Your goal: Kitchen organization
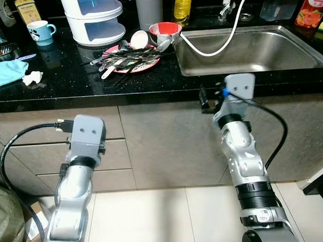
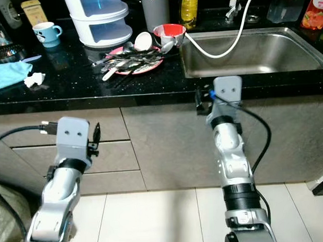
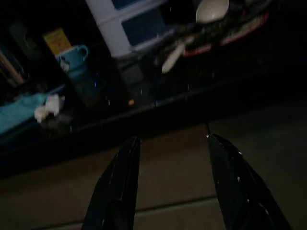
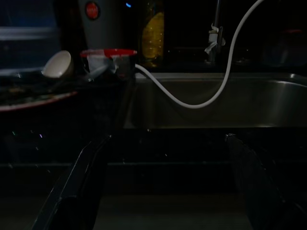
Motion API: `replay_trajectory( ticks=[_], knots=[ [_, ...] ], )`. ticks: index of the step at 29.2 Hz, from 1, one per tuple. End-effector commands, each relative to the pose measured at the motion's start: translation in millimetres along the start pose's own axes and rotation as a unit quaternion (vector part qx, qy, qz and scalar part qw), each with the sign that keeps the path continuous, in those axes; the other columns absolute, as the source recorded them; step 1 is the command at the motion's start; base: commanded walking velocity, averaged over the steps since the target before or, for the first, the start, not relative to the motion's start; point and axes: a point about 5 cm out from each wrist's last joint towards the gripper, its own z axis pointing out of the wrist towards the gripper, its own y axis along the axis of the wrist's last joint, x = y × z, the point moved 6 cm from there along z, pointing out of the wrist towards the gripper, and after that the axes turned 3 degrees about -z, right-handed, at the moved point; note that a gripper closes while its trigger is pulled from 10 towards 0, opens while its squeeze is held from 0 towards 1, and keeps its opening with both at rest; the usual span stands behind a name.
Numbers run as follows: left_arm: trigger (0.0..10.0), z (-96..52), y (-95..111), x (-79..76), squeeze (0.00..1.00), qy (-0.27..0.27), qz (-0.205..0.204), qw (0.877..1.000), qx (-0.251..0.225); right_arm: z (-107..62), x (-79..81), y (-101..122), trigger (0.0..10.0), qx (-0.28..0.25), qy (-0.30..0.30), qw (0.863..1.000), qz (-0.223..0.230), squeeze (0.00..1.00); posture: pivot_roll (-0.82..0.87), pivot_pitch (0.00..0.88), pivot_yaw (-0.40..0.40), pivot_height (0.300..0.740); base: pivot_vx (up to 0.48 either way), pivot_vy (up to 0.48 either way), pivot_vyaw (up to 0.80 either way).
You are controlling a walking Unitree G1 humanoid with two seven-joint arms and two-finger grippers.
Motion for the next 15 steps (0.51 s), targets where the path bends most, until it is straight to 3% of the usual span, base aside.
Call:
replay_trajectory(
  ticks=[1,2,6,7,8,10,15],
  knots=[
    [10.0,2.4,11,4.0,0.0,-0.008,-0.008,1.0,-0.016,0.6,-0.9,5,10.0,-0.006,-0.009,1.0,0.022,0.0,0.14,0.0,0.076,0.74,0.0,0.0,0.0],
    [10.0,2.4,11,4.0,0.0,-0.008,-0.008,1.0,-0.016,0.6,-0.9,5,10.0,-0.006,-0.009,1.0,0.022,0.0,0.14,0.0,0.076,0.74,0.0,0.0,0.0],
    [10.0,6.9,51,13.4,0.0,-0.001,-0.049,0.996,-0.08,0.0,-6.8,15,10.0,-0.031,-0.027,0.999,0.013,0.0,0.14,0.0,0.082,0.74,0.0,0.0,0.0],
    [10.0,6.9,51,13.4,0.0,-0.001,-0.049,0.996,-0.08,0.0,-6.8,15,10.0,-0.031,-0.027,0.999,0.013,0.0,0.14,0.0,0.082,0.74,0.0,0.0,0.0],
    [10.0,9.0,57,23.0,0.0,0.016,-0.047,0.995,-0.09,-2.8,-3.0,15,10.0,-0.033,-0.011,0.999,0.003,0.0,0.14,0.0,0.079,0.74,0.0,0.0,0.0],
    [10.0,9.0,57,23.0,0.0,0.016,-0.047,0.995,-0.09,-2.8,-3.0,15,10.0,-0.033,-0.011,0.999,0.003,0.0,0.14,0.0,0.079,0.74,0.0,0.0,0.0],
    [10.0,14.3,59,42.8,0.0,0.034,-0.01,0.995,-0.093,-6.0,2.2,9,10.0,-0.024,0.002,1.0,0.001,0.0,0.15,0.0,0.077,0.74,0.0,0.0,0.0]
  ],
)
